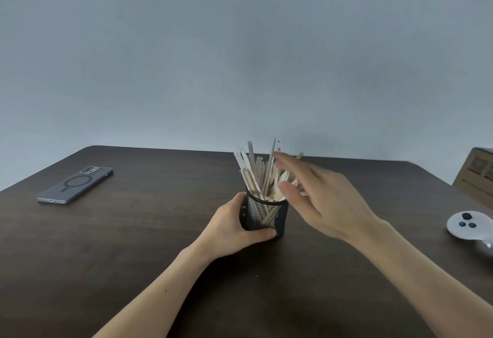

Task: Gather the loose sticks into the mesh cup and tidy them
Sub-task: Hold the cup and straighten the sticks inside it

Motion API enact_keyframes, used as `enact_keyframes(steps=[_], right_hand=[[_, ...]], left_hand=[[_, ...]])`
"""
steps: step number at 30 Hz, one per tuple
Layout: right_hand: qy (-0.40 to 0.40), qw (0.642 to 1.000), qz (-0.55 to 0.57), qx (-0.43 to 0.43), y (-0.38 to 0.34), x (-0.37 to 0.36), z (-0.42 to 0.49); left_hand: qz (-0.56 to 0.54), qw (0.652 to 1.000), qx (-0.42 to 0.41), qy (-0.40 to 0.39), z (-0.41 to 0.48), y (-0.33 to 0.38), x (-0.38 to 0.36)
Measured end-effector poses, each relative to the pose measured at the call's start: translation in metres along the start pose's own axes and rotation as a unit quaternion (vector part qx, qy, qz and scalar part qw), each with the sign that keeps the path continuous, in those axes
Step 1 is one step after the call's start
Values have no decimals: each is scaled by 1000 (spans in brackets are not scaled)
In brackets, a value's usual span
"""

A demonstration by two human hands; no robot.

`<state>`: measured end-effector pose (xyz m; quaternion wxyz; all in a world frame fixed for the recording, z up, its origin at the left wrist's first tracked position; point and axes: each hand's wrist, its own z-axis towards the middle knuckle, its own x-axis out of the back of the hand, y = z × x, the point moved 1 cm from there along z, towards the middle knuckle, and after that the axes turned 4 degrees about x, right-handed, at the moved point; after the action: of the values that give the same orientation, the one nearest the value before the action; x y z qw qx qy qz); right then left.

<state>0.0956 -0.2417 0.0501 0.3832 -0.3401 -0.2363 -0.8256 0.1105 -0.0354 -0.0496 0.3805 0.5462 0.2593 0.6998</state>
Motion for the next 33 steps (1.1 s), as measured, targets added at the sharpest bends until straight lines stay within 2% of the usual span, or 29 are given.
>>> enact_keyframes(steps=[2,4,7,9,11,13,14,19,21,25,29,33], right_hand=[[-20,997,70,-28,-3,-6,-1],[-3,989,136,-51,-2,-5,-4],[68,991,96,-62,1,3,-6],[94,986,77,-113,3,3,-7],[44,973,146,-171,1,-5,-7],[-34,960,198,-193,-4,-19,-12],[-47,954,217,-202,-6,-23,-13],[64,901,322,-283,0,-19,-28],[73,881,352,-306,-3,-28,-49],[-19,884,365,-290,-16,-59,-65],[-13,845,433,-314,-21,-54,-53],[8,832,459,-311,-19,-54,-68]], left_hand=[[1,1000,-3,-2,0,0,-1],[3,1000,-3,-3,0,0,-1],[2,1000,-1,0,1,-1,0],[0,1000,1,-5,1,-1,-1],[0,1000,2,-5,1,-1,0],[-4,1000,1,-2,-1,0,0],[-6,1000,0,-2,-1,1,0],[-4,1000,1,-4,-2,1,2],[-5,1000,-1,-9,-2,1,1],[-25,1000,-13,-10,-1,4,-2],[-25,999,-12,-19,0,2,-1],[-15,999,-4,-28,1,1,0]])
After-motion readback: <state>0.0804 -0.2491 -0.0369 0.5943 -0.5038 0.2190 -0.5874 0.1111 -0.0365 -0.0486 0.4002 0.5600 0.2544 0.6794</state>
